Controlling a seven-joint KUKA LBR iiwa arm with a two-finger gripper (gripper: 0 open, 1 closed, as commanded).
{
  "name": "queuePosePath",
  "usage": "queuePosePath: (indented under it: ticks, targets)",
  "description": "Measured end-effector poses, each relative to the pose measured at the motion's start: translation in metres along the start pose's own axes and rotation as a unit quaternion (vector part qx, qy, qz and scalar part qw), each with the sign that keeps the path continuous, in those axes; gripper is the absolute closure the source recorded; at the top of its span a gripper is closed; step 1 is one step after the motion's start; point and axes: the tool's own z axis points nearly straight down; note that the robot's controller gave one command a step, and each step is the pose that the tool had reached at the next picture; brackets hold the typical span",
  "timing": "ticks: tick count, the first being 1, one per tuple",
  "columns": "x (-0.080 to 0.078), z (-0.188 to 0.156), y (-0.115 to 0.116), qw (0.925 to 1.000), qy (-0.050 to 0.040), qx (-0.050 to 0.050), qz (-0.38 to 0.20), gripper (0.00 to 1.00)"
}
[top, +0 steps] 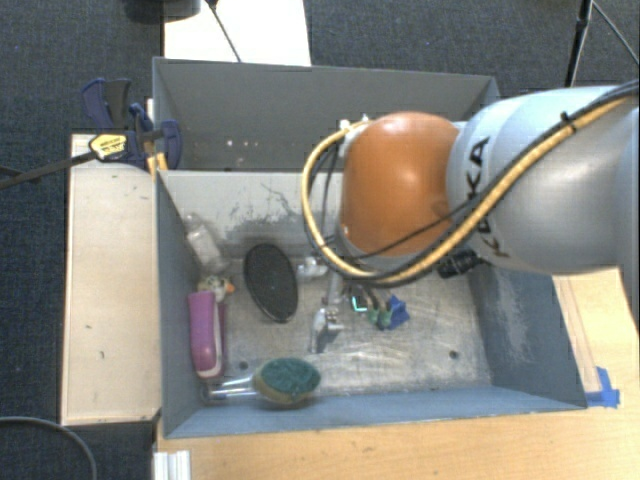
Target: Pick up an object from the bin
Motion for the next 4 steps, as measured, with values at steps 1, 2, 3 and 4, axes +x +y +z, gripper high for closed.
queuePosePath:
  ticks: [1,2,3,4]
  targets:
    - [-0.062,0.080,0.031,0.9998,-0.0082,-0.002,0.018,0.00]
    - [-0.068,0.093,0.010,0.9973,-0.0163,-0.006,0.072,0.00]
    - [-0.071,0.091,0.008,0.9968,-0.0236,-0.008,0.076,1.00]
    - [-0.072,-0.010,-0.008,0.9984,-0.0076,-0.001,0.057,1.00]
